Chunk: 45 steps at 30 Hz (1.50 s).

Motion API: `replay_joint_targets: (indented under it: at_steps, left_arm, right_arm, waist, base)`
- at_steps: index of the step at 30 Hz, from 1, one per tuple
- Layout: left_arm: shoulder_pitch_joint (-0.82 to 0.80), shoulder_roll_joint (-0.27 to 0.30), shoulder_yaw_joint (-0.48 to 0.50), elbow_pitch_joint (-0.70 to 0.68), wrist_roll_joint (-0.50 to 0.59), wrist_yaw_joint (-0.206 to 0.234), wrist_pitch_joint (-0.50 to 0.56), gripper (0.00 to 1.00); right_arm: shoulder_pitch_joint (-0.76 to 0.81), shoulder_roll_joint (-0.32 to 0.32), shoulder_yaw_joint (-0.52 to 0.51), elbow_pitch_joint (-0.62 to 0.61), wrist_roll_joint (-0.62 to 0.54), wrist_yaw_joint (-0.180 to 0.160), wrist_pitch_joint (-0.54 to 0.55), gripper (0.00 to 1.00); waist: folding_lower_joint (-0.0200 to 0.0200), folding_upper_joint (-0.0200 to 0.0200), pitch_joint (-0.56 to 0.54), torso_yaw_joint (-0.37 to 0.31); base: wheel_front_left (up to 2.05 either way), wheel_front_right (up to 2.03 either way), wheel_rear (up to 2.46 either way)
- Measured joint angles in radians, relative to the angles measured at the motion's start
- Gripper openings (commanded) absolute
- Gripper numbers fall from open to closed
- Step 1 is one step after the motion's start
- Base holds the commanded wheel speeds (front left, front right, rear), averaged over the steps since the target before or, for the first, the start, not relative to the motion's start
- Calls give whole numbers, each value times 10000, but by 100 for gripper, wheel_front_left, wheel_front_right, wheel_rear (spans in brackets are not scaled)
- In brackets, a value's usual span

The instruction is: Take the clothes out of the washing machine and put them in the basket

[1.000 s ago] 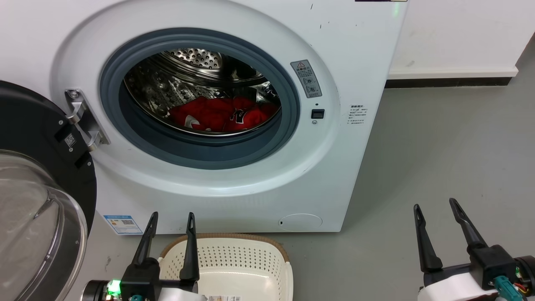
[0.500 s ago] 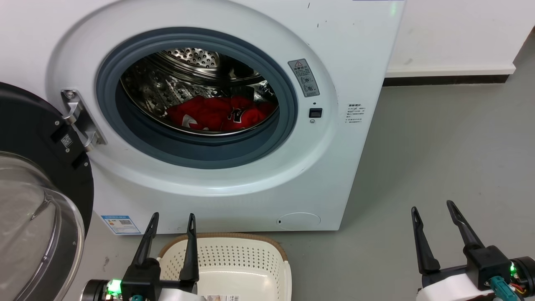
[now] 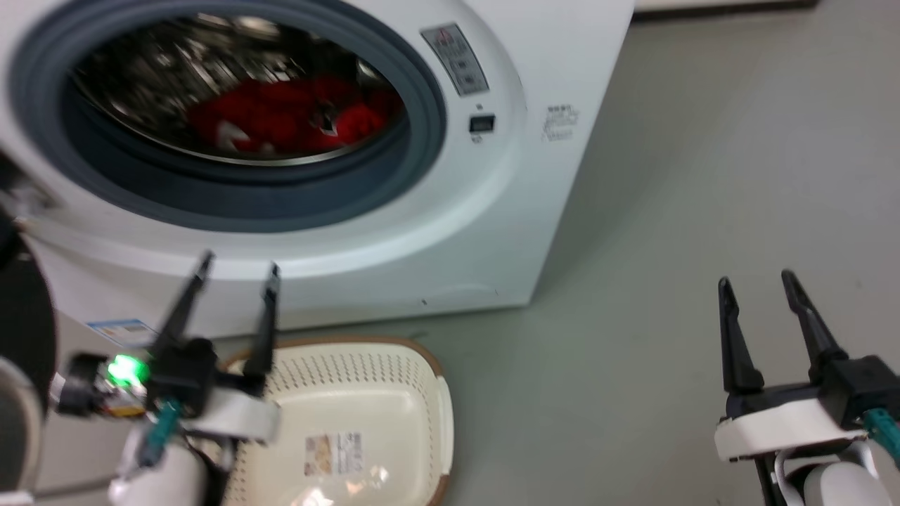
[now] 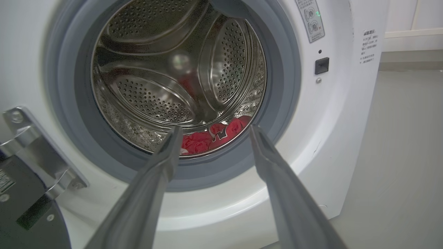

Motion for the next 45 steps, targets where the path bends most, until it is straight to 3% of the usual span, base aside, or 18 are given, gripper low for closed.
replay_joint_targets:
  at_steps: [1, 2, 7, 14, 20, 31, 45]
  left_arm:
    - [-324, 232, 117, 146, -4, -115, 0, 100]
    - [-1534, 995, 328, 861, -61, -483, 0, 100]
    - [-4145, 2157, 94, 2504, -104, -938, 1087, 100]
    - [-8103, 3064, -1363, 4332, -453, -1076, 3898, 100]
    - [-11007, 4184, -2518, 5567, -1005, -1076, 5887, 100]
    - [-14509, 5381, -4019, 7053, -1597, -1078, 8750, 100]
    - [-15857, 5549, -4525, 8309, -1829, -1089, 10318, 100]
  right_arm:
    - [-105, -4, 13, -46, 92, -2, -2, 100]
    - [-421, -8, 65, -236, 420, 0, -2, 100]
    - [-871, -10, 176, -541, 746, 0, 0, 100]
    - [-1220, -13, 351, -796, 1133, 0, 0, 100]
    - [-1349, -10, 807, -1016, 1488, 0, 0, 100]
    - [-1273, -12, 1582, -1705, 1927, 0, 0, 100]
    - [-897, -10, 1802, -2182, 2403, 0, -2, 100]
  waist:
    - [0, 0, 245, -95]
    - [1, 0, 1006, -387]
    - [2, 0, 2267, -851]
    - [3, 0, 3915, -1339]
    - [3, -1, 5070, -1777]
    - [2, -1, 6346, -2883]
    - [1, -1, 7195, -3236]
  base:
    - [0, 0, 0]
    - [0, 0, 0]
    - [0, 0, 0]
    - [0, 0, 0]
    - [0, 0, 0]
    - [0, 0, 0]
    - [0, 0, 0]
